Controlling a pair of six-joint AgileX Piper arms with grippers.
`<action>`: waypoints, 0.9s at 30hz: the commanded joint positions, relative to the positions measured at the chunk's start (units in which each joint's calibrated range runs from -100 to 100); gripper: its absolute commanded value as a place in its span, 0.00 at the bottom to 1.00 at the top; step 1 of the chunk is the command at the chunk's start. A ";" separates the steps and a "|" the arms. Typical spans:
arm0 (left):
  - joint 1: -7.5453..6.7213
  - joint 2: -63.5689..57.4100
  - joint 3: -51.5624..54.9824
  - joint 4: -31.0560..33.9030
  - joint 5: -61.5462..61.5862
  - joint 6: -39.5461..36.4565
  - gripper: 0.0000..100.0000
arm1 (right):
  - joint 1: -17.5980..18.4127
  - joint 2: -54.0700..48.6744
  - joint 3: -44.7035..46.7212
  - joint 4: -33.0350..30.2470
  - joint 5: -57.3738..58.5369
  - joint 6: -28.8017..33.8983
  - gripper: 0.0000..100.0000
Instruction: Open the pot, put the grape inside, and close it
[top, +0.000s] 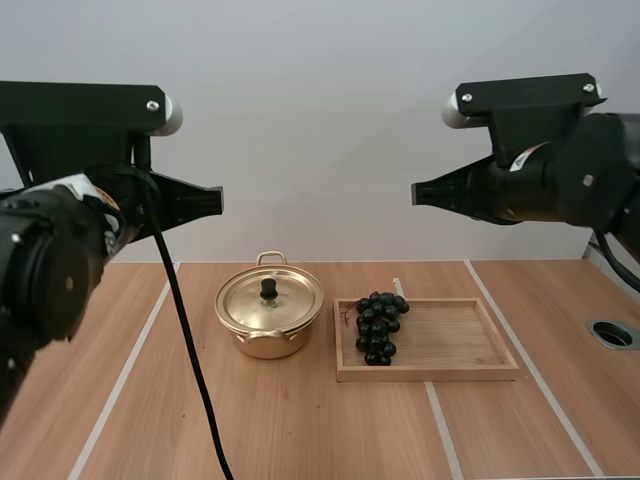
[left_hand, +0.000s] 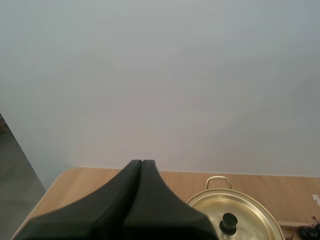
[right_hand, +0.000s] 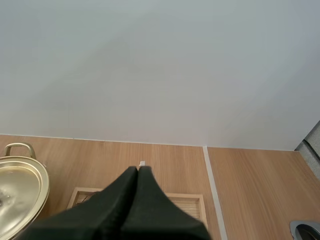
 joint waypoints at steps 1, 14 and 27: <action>0.08 3.81 -3.90 -0.40 6.17 0.64 0.00 | 0.15 2.09 -2.13 -0.19 0.77 0.29 0.00; 0.08 6.78 -4.75 -1.57 0.62 17.98 0.00 | 0.15 3.35 -2.13 -0.42 -5.86 -9.70 0.00; 0.08 18.63 -7.26 -31.01 7.22 49.51 0.00 | 0.15 7.70 -2.13 3.33 -5.81 -12.79 0.00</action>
